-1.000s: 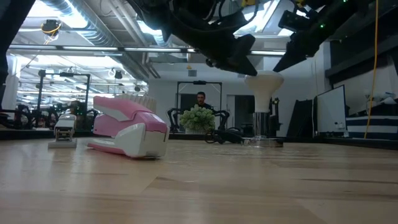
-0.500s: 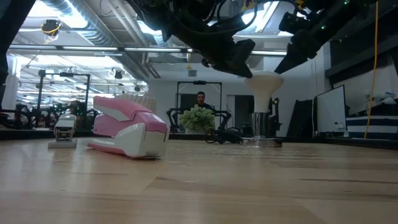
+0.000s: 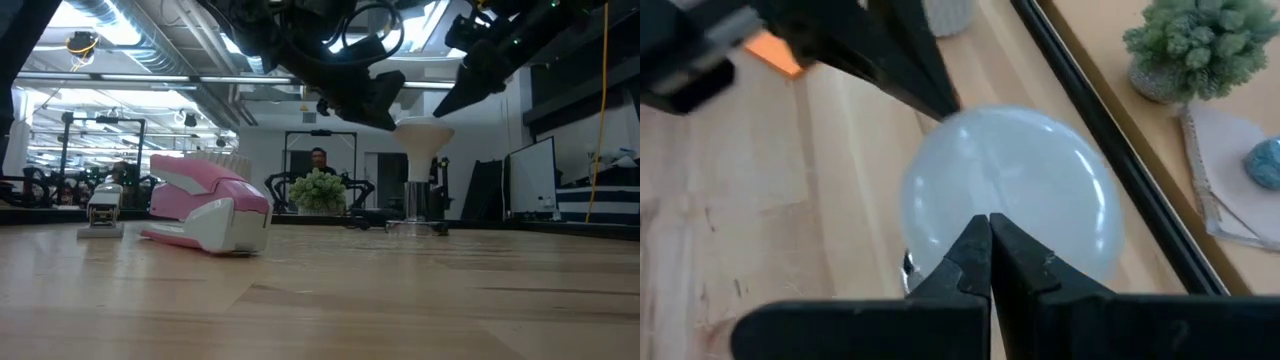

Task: Screw lightbulb
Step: Insert the lightbulb into the lamp

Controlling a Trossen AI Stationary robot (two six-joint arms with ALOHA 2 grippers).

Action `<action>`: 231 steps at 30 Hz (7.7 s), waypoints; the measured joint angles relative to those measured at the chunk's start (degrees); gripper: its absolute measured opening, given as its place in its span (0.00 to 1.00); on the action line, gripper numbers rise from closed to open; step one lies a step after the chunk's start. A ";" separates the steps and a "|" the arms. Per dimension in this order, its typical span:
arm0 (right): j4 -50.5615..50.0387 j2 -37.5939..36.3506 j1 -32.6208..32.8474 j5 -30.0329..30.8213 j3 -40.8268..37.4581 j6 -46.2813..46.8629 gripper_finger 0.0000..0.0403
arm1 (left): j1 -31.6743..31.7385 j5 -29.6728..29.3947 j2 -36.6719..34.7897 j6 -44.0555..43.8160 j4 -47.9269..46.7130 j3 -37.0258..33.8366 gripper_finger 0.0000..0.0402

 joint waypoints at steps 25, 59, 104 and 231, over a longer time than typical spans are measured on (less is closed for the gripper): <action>-1.87 -0.07 -0.04 15.02 3.32 -7.78 0.01 | -2.84 -7.70 -0.23 1.01 -2.05 -0.02 0.00; -0.66 4.05 -5.33 10.66 3.38 -11.25 0.01 | -4.07 4.00 -1.29 3.14 2.54 -0.04 0.00; 2.64 7.82 -27.15 -35.85 3.27 -10.45 0.01 | -2.60 3.95 -1.29 2.71 1.41 -0.02 0.00; 3.18 10.38 -26.28 -26.29 7.67 -8.17 0.01 | -1.23 1.91 -0.90 2.12 4.57 -0.03 0.00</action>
